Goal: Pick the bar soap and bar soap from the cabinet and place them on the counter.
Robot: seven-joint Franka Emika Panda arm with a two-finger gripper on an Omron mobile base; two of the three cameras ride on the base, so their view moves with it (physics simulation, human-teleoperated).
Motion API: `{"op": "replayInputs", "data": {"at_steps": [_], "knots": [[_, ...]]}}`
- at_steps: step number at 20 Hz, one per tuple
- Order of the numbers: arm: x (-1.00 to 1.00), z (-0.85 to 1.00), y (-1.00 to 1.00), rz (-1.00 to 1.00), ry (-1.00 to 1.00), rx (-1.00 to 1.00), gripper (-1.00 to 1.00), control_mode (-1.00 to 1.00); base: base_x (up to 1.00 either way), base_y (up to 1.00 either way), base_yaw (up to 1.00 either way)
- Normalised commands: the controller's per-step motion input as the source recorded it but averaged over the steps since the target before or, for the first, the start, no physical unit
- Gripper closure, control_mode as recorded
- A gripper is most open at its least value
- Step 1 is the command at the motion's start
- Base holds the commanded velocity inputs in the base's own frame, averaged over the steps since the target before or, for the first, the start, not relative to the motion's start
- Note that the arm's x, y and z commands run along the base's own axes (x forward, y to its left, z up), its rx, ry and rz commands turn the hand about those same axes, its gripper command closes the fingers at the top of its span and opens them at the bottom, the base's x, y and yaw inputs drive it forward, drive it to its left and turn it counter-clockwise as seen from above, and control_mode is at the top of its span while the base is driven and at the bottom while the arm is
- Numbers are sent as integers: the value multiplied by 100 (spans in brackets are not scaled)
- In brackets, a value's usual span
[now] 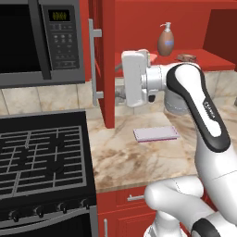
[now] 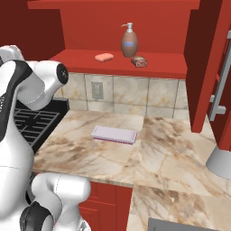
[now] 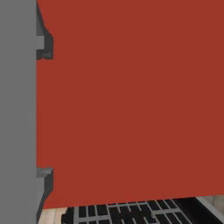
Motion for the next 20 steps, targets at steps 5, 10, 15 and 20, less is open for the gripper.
{"op": "replayInputs", "data": {"at_steps": [5,10,15,20], "knots": [[-20,-9,-47,1,0,0,-100,-100,0,0,0],[-8,-2,-66,0,10,9,-100,-100,0,0,0],[0,0,-59,0,0,-3,-100,-100,0,0,0],[0,0,-34,0,-12,-23,-100,-100,0,0,0]]}}
